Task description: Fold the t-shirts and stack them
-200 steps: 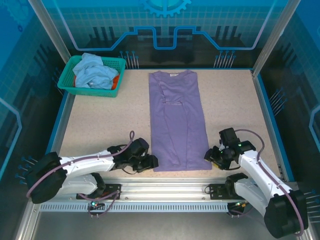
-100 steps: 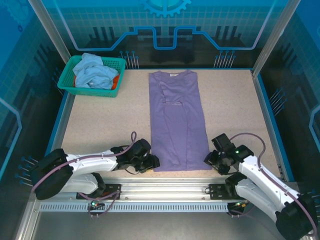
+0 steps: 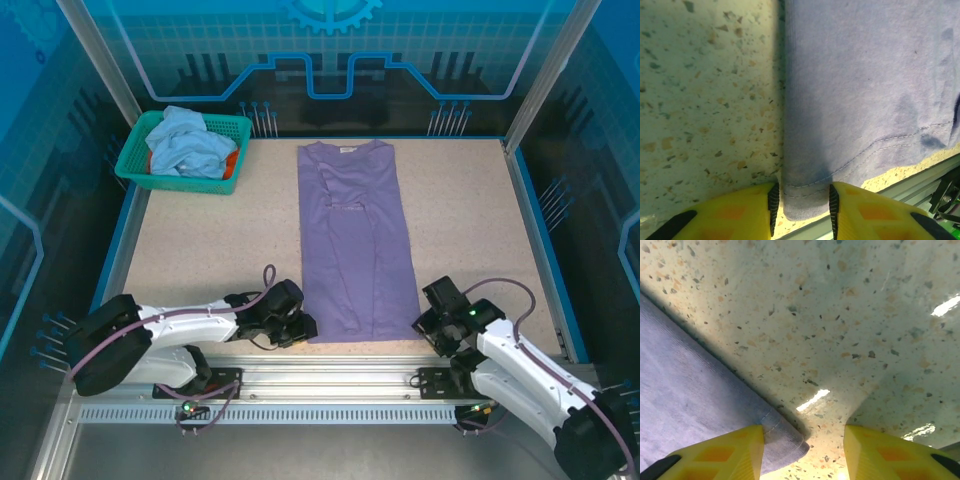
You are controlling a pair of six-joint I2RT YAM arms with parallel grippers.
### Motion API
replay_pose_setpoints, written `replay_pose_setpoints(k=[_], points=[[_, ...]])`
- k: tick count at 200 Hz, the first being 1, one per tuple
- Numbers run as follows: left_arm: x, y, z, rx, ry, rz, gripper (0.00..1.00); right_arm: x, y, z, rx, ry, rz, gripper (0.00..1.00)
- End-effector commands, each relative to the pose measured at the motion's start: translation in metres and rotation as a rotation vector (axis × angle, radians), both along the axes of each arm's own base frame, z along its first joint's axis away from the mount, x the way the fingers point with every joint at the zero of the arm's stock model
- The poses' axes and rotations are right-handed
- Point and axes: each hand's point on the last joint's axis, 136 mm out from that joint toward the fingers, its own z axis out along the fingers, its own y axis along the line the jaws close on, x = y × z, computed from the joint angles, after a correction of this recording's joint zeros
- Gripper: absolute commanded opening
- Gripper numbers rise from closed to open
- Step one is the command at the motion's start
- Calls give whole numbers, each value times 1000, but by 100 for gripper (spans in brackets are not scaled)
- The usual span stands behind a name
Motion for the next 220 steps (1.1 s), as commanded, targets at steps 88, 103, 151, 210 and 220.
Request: replay_pose_setpoints(k=[88, 103, 151, 210, 220], points=[[5, 0, -11, 64, -12, -16, 25, 14, 7, -9, 33, -97, 13, 26], [7, 0, -10, 76, -20, -22, 22, 17, 7, -6, 20, -102, 33, 23], [10, 6, -10, 113, -38, -26, 18, 26, 13, 4, 1, -114, 102, 29], [9, 6, -11, 117, -41, -42, 24, 22, 17, 8, -6, -114, 137, 34], [9, 6, -11, 120, -42, -43, 24, 20, 17, 11, -14, -114, 142, 34]])
